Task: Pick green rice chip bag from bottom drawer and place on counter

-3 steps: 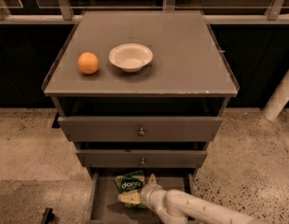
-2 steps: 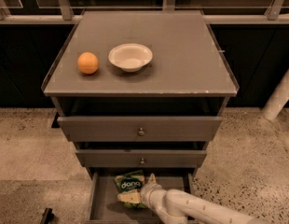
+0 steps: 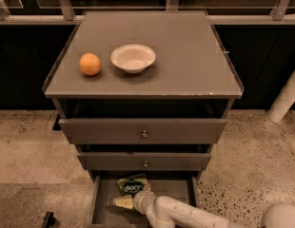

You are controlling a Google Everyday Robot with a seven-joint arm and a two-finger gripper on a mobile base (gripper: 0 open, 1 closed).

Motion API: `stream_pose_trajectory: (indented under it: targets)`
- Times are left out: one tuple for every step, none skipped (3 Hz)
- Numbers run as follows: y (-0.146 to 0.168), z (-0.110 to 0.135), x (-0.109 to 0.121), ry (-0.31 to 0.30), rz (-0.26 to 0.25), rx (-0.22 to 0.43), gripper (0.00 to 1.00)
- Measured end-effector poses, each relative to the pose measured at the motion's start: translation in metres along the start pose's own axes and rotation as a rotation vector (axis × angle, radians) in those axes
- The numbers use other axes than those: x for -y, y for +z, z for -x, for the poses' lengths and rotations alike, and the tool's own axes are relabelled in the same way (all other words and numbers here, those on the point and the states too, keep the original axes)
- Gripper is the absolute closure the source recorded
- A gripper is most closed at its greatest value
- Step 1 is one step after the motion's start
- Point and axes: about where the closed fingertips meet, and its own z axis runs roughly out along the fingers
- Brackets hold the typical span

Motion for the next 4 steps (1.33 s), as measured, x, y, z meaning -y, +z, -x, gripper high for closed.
stream_pose_trajectory:
  targets:
    - [0.034, -0.029, -0.006, 0.015, -0.01, -0.037, 0.0]
    - [0.054, -0.059, -0.006, 0.001, -0.034, -0.097, 0.0]
    - [0.06, -0.08, 0.0, -0.039, -0.068, -0.137, 0.0]
    - [0.06, -0.08, 0.0, -0.039, -0.068, -0.137, 0.18]
